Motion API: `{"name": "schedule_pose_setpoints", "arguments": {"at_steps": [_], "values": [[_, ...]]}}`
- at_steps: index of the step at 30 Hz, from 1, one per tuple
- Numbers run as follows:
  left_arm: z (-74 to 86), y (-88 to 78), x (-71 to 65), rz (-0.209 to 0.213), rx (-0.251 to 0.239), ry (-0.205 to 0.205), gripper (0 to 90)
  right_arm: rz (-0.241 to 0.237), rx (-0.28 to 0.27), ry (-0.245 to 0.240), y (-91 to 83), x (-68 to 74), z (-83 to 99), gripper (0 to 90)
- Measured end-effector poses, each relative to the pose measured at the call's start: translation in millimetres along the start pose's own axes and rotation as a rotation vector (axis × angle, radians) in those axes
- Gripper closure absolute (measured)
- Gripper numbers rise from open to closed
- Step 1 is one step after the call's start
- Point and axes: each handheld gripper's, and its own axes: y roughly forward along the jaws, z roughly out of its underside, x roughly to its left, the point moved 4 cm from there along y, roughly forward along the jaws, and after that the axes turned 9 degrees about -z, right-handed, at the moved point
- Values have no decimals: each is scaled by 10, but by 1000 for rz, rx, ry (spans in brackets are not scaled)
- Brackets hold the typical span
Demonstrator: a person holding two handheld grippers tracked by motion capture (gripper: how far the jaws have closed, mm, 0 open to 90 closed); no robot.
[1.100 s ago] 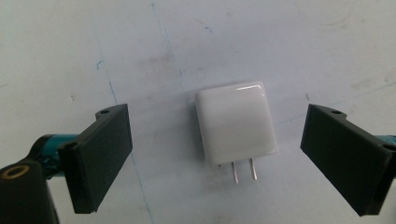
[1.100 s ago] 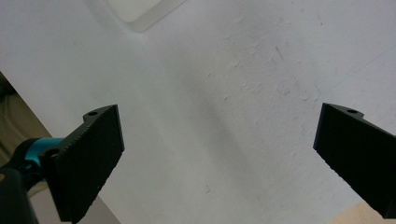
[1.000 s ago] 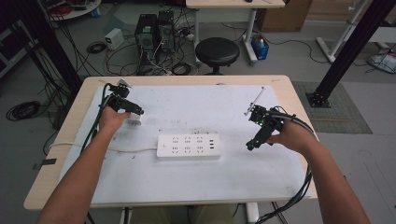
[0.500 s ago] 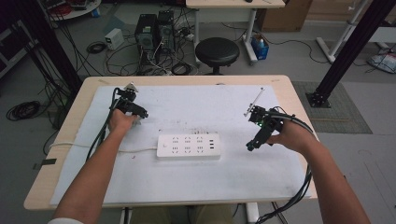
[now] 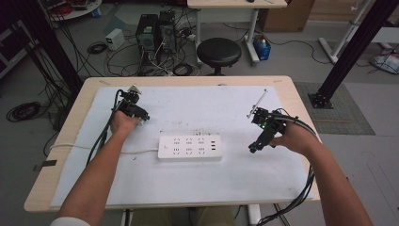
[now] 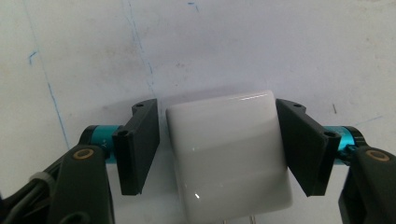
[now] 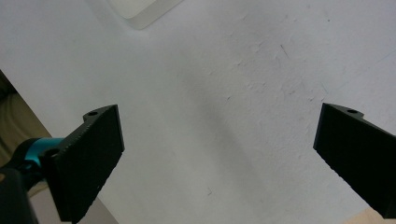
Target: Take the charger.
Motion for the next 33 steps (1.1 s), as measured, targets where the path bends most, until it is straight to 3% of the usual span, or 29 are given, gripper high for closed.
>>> {"name": "schedule_pose_setpoints", "arguments": {"at_steps": [6, 13, 19, 20, 24, 33], "values": [[2, -33, 4, -24, -21, 42, 424, 3, -1, 0, -13, -11, 19, 10], [-6, -198, 29, 5, -65, 85, 425, 0, -13, 4, -3, -7, 28, 10], [10, -431, 33, 40, -121, 149, 425, 2, -15, -6, 5, -12, 43, 10], [34, -564, 20, 62, -149, 178, 425, 1, -16, -3, 10, -9, 44, 10], [100, -810, -40, 105, -193, 249, 425, 1, -23, -14, 22, 13, 28, 10], [306, -1338, -189, 241, -309, 452, 425, 4, -47, -32, 16, 42, -20, 11]]}}
